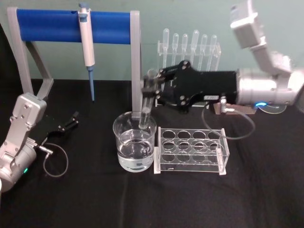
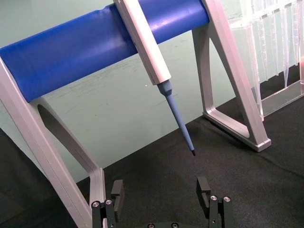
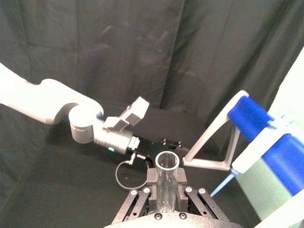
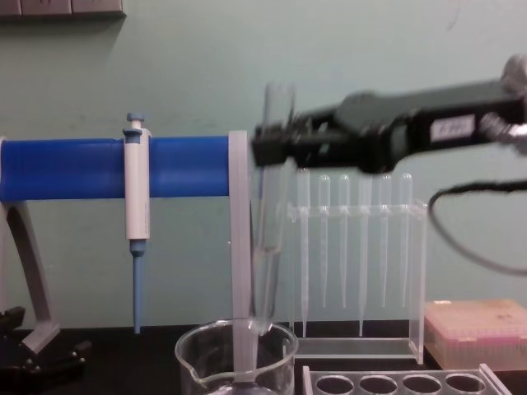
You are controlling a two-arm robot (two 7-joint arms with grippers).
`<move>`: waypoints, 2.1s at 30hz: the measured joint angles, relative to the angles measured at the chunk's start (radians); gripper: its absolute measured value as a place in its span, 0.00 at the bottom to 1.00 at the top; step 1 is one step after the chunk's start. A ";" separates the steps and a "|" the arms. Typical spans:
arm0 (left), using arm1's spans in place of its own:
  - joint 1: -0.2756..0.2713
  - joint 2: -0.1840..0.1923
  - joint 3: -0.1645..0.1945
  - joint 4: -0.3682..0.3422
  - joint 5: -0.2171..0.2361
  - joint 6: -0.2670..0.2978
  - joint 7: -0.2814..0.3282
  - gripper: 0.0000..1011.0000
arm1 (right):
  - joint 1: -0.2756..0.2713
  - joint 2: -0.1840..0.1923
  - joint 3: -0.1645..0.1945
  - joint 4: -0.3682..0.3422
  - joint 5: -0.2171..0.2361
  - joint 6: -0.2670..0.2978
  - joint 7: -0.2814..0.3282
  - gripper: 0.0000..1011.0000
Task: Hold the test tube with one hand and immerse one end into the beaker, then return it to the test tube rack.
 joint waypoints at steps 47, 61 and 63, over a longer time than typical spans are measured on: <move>0.000 0.000 0.000 0.000 0.000 0.000 0.000 0.99 | -0.315 0.202 0.177 -0.085 0.042 -0.142 -0.089 0.24; 0.000 0.000 0.000 0.000 0.000 0.000 0.000 0.99 | -0.299 0.151 0.164 -0.021 0.011 -0.141 -0.064 0.24; 0.000 0.000 0.000 0.000 0.000 0.000 0.000 0.99 | -0.295 0.144 0.158 -0.008 0.006 -0.142 -0.059 0.24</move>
